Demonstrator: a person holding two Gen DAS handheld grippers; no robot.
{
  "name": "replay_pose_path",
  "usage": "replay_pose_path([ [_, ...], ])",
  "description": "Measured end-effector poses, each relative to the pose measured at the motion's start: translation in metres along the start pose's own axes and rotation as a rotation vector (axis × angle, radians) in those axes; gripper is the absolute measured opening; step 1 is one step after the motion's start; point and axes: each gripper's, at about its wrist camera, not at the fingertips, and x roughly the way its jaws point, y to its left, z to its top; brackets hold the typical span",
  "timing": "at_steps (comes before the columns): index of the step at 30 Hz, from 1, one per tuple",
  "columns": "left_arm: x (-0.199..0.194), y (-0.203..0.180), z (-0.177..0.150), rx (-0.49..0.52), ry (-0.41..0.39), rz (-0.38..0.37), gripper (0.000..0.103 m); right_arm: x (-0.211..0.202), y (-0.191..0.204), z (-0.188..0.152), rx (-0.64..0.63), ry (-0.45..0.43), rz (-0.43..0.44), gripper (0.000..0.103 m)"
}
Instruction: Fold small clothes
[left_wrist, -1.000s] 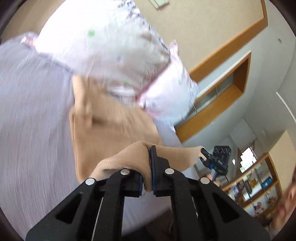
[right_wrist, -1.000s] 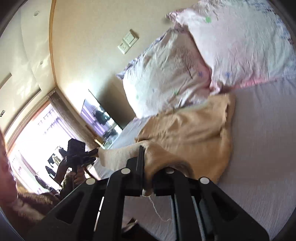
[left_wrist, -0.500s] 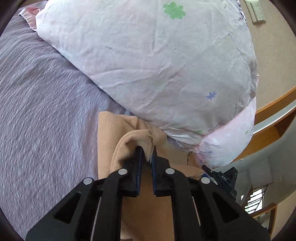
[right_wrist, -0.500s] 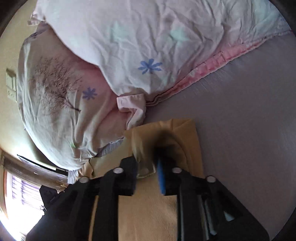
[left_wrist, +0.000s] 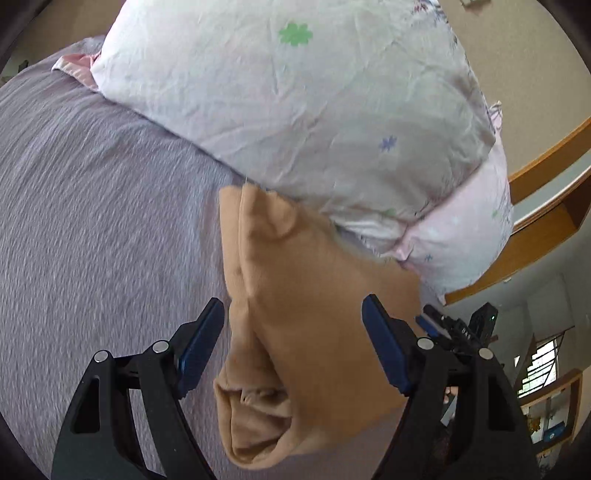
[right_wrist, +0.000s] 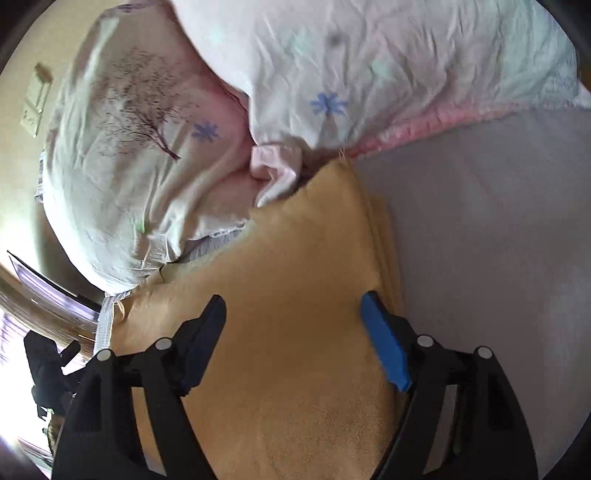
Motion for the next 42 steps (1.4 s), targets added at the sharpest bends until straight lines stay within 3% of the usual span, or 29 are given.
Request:
replay_pose_path([
  [4,0.014,-0.010,-0.023,0.020,0.070,0.035,0.077,-0.025,0.009,-0.013,0.002,-0.129,0.158,0.081],
  [6,0.017,-0.010,-0.024,0.028,0.081,0.081,0.077,-0.036,0.010,-0.017,-0.014,-0.196,0.187,0.086],
  [10,0.027,-0.015,-0.022,-0.006,0.003,0.114,0.077,-0.039,0.009,-0.004,0.001,-0.239,0.227,0.088],
  [11,0.032,-0.017,-0.020,-0.024,-0.009,0.113,0.069,-0.040,0.008,-0.004,0.010,-0.243,0.232,0.088],
  [12,0.037,-0.016,-0.019,-0.041,-0.014,0.128,0.050,-0.041,0.004,-0.003,0.018,-0.245,0.238,0.088],
  [13,0.039,-0.015,-0.016,-0.062,-0.022,0.142,0.045,-0.041,0.002,-0.004,0.024,-0.247,0.243,0.088],
  [14,0.045,-0.008,-0.015,-0.120,0.021,0.089,0.023,-0.042,-0.001,-0.002,0.034,-0.252,0.246,0.088],
  [16,0.047,0.002,-0.012,-0.227,0.032,-0.003,0.021,-0.052,-0.008,-0.004,0.057,-0.269,0.256,0.088],
  [18,0.041,-0.003,-0.009,-0.244,0.018,-0.062,0.019,-0.056,-0.017,-0.003,0.085,-0.290,0.271,0.088],
  [22,0.033,-0.062,-0.001,-0.171,-0.002,-0.157,0.018,-0.067,-0.032,0.001,0.147,-0.342,0.302,0.088],
  [25,0.050,-0.132,0.001,-0.075,0.023,-0.240,0.018,-0.078,-0.042,0.004,0.170,-0.383,0.307,0.088],
  [28,0.099,-0.193,-0.013,-0.028,0.119,-0.346,0.018,-0.084,-0.051,0.006,0.182,-0.405,0.291,0.088],
  [30,0.149,-0.224,-0.029,-0.042,0.226,-0.407,0.020,-0.084,-0.056,0.008,0.172,-0.405,0.251,0.088],
  [33,0.202,-0.242,-0.047,-0.143,0.380,-0.516,0.022,-0.083,-0.062,0.011,0.148,-0.402,0.182,0.088],
  [35,0.200,-0.239,-0.048,-0.188,0.373,-0.598,0.023,-0.083,-0.066,0.012,0.152,-0.395,0.192,0.088],
  [38,0.159,-0.231,-0.041,-0.057,0.259,-0.508,0.042,-0.087,-0.063,0.013,0.112,-0.353,0.237,0.088],
  [42,0.094,-0.226,-0.056,0.257,0.118,-0.286,0.049,-0.093,-0.050,0.011,0.014,-0.241,0.196,0.082],
])
